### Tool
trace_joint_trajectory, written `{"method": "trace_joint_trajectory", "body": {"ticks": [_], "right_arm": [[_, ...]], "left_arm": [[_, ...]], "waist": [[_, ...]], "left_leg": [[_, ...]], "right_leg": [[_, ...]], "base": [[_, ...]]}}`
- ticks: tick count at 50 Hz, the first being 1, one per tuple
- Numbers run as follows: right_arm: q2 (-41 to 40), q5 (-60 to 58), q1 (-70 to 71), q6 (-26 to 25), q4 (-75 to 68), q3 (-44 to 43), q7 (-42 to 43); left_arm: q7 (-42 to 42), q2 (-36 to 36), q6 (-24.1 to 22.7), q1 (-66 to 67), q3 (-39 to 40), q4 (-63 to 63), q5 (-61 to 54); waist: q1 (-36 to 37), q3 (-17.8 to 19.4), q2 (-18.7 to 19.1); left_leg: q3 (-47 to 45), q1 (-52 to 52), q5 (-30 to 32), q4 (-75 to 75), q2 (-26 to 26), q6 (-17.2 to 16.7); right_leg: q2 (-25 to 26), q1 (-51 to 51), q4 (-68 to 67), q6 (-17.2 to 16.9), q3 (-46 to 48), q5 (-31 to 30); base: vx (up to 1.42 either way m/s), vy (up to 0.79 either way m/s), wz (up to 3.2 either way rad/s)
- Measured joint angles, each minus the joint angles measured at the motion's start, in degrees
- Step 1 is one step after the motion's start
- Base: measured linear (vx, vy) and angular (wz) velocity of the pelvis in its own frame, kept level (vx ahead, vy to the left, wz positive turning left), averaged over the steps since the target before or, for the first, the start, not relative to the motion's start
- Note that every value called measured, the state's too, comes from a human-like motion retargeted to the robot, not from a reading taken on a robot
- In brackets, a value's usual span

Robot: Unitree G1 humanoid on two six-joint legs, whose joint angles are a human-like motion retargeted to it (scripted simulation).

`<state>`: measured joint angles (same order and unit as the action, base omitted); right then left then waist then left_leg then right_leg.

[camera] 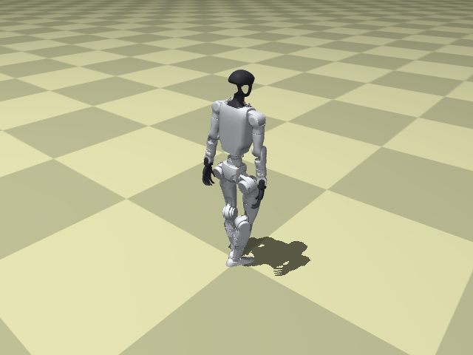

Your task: In place motions

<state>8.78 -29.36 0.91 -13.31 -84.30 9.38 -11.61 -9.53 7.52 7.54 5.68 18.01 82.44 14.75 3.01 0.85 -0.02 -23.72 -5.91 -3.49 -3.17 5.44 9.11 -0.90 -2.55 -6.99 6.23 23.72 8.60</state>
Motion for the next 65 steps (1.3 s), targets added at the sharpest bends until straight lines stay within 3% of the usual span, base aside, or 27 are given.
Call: {"method": "trace_joint_trajectory", "body": {"ticks": [3, 7, 11, 13, 15, 18, 20, 23, 25, 26, 28, 30, 32, 35, 37, 38, 40, 43, 53, 61, 65], "right_arm": [[0.2, -0.6, 0.1, 0.5, 0.4, -0.3, 0.6], [0.1, -0.5, -0.8, 0.9, 0.8, -2.6, 1.8], [-0.3, -0.1, -1.6, 1.1, 1.0, -5.6, 2.6], [-0.5, -0.2, -2.1, 1.1, 1.0, -7.0, 3.1], [-0.5, -0.3, -2.7, 1.3, 0.9, -7.8, 3.7], [-0.4, -0.2, -3.3, 0.8, 0.6, -7.9, 4.5], [-0.4, 0.2, -3.6, 0.6, 0.8, -9.0, 4.8], [-0.2, 0.4, -4.1, 1.5, 1.1, -10.9, 4.8], [0.1, -0.3, -5.2, 2.0, 1.6, -12.1, 4.7], [0.3, -0.1, -6.0, 2.1, 1.6, -12.2, 5.3], [0.3, 0.9, -7.0, 2.3, 1.5, -12.1, 6.0], [0.0, 2.3, -7.1, 2.2, 1.2, -12.0, 5.9], [-0.3, 3.0, -6.9, 2.1, 1.0, -12.0, 4.5], [-0.8, 2.5, -7.4, 2.1, 1.4, -11.9, 1.9], [-1.3, 2.4, -8.1, 2.5, 1.3, -11.7, 1.7], [-1.6, 2.4, -8.4, 2.7, 1.1, -11.7, 1.7], [-2.1, 1.8, -9.0, 2.5, 1.0, -12.5, 1.4], [-2.8, -1.0, -9.5, 2.2, 1.7, -13.5, 0.8], [-2.1, -3.1, -6.0, 2.8, 2.7, -12.7, 1.6], [-2.4, 2.9, 1.3, 2.5, 2.6, -7.7, 1.0], [-3.8, 5.2, 4.6, 2.6, 2.4, -4.1, 1.5]], "left_arm": [[0.7, -1.0, -0.3, -1.5, 0.9, 0.1, -1.2], [2.8, -1.0, -0.3, -2.5, 1.2, 1.1, -2.3], [3.6, 0.5, 0.4, -3.8, 1.0, 4.0, -2.2], [3.1, 1.3, 0.8, -4.2, 1.2, 5.8, -2.1], [3.1, 1.6, 0.9, -4.3, 1.9, 7.2, -2.3], [3.4, 1.3, 1.0, -4.0, 4.2, 8.2, -3.2], [3.3, 1.1, 0.9, -4.4, 4.6, 8.5, -3.9], [2.8, 0.8, 0.6, -4.5, 4.4, 8.0, -4.4], [2.4, 0.7, 0.5, -4.3, 3.8, 7.9, -4.6], [2.3, 0.8, 0.6, -4.3, 3.4, 8.0, -4.7], [2.4, 1.1, 0.7, -4.7, 2.7, 8.3, -4.8], [2.8, 1.3, 0.8, -6.0, 2.2, 8.3, -4.7], [2.6, 1.5, 0.6, -7.3, 0.9, 7.5, -4.9], [1.5, 2.4, 0.6, -9.3, -1.9, 6.7, -5.0], [1.3, 2.8, 0.9, -10.8, -3.6, 6.5, -4.2], [1.0, 2.9, 0.9, -11.5, -4.4, 6.3, -3.8], [0.6, 2.5, 0.8, -12.8, -6.9, 5.9, -3.8], [-1.0, 1.2, 0.6, -13.9, -10.3, 4.2, -6.8], [-2.1, -0.5, -0.5, -18.3, -12.2, -0.6, -10.7], [-0.3, 2.5, -1.5, -15.0, -4.6, 0.3, -9.9], [0.9, 3.7, -1.3, -11.6, 0.6, 3.2, -8.4]], "waist": [[4.2, 1.0, -0.5], [7.1, 0.2, -1.0], [7.1, -1.0, -1.4], [3.6, -2.0, -1.2], [-0.7, -3.2, -0.8], [0.7, -3.5, -1.7], [1.1, -3.0, -2.0], [1.7, -2.9, -0.7], [0.7, -3.5, 1.3], [-0.4, -4.2, 2.0], [-4.0, -5.0, 2.9], [-8.9, -3.8, 3.9], [-12.8, -1.8, 4.0], [-15.2, -0.5, 2.4], [-15.6, -0.2, 0.6], [-13.8, 0.0, -0.1], [-14.3, 0.6, -0.3], [-11.1, 0.0, -0.6], [-17.2, 0.1, 0.2], [-16.0, -1.4, 0.5], [-16.5, -1.4, 0.1]], "left_leg": [[-12.8, 2.0, -3.7, 2.4, -0.4, 0.9], [-33.2, 5.4, -7.5, 4.6, -1.7, -1.5], [-47.1, 7.6, -4.8, 6.3, -2.9, -4.1], [-44.0, 6.6, 0.8, 5.5, -4.8, -5.3], [-34.9, 4.6, 5.0, 4.3, -6.0, -6.5], [-29.8, 2.4, 4.3, 3.0, -5.0, -4.8], [-25.5, 1.8, 4.0, 2.5, -4.2, -3.8], [-20.0, 1.2, 3.9, 2.5, -4.1, -2.8], [-15.4, 0.5, 3.9, 2.1, -5.1, -2.1], [-12.9, -0.4, 3.9, 1.5, -5.4, -1.8], [-7.3, -2.3, 4.3, 0.6, -5.2, -1.1], [-0.6, -3.5, 5.2, 0.0, -4.7, -0.4], [4.3, -3.6, 6.0, -0.2, -3.6, 0.1], [5.6, -2.8, 6.7, 0.0, -1.4, 0.5], [5.6, -1.6, 6.9, 0.3, 0.2, 0.3], [4.1, -1.1, 6.8, 0.5, 0.3, 0.1], [6.0, -1.0, 7.1, -0.2, 0.6, 0.1], [3.3, -1.0, 6.7, -0.3, -0.4, -0.5], [-6.1, -0.6, 3.8, 0.3, -5.3, 0.1], [-33.1, 5.5, -0.6, 4.6, -8.9, -4.6], [-46.2, 9.6, -1.7, 6.7, -8.6, -8.0]], "right_leg": [[-1.4, 0.2, -1.1, -1.0, 3.2, 1.8], [-2.6, 2.1, 0.4, -2.9, 11.8, 3.4], [-3.3, 4.8, 1.2, -5.8, 21.8, 5.0], [-3.8, 6.6, 1.1, -7.9, 29.3, 5.6], [-3.8, 8.7, 1.1, -10.0, 37.3, 5.8], [-4.6, 10.5, 0.8, -11.0, 39.9, 4.5], [-5.0, 12.1, 0.3, -10.6, 42.0, 2.9], [-5.5, 13.7, -2.6, -7.2, 40.8, -0.7], [-5.6, 13.8, -6.6, -3.5, 37.9, -1.5], [-6.2, 11.9, -10.2, -3.9, 32.6, -0.5], [-5.5, 4.7, -17.3, -6.8, 18.0, 2.7], [-1.0, -1.6, -21.0, -11.6, 3.7, 6.0], [1.5, -3.2, -18.3, -11.2, -0.5, 6.8], [3.4, -4.1, -10.1, -7.2, -4.2, 6.4], [4.6, -4.4, -7.2, -4.4, -12.3, -1.1], [4.5, -3.9, -8.3, -6.4, -15.5, 0.5], [2.2, -2.9, -8.0, -4.7, -5.2, 1.0], [2.7, -2.5, -7.5, -5.1, -6.9, 1.9], [1.4, -2.4, -5.5, -4.6, 0.8, 5.9], [-2.2, 0.0, -3.6, -5.4, 18.8, 6.7], [-2.4, 0.3, -2.7, -5.7, 23.0, 1.7]], "base": [[-0.14, 0.16, 1.68], [-0.06, 0.20, 2.53], [0.04, 0.26, 3.09], [0.13, 0.24, 4.13], [0.21, 0.36, 3.96], [0.18, 0.25, 1.87], [0.15, 0.31, 1.75], [0.16, 0.18, 1.58], [0.32, 0.20, 1.75], [0.33, 0.12, 2.06], [0.25, 0.07, 2.43], [0.11, 0.04, 2.81], [-0.01, -0.02, 2.24], [0.10, -0.03, 1.30], [0.11, -0.04, 0.62], [0.10, -0.02, 0.18], [0.11, -0.02, 0.47], [0.04, -0.07, -0.31], [-0.12, -0.12, -1.13], [-0.27, -0.20, -3.49], [-0.23, -0.21, -3.01]]}}
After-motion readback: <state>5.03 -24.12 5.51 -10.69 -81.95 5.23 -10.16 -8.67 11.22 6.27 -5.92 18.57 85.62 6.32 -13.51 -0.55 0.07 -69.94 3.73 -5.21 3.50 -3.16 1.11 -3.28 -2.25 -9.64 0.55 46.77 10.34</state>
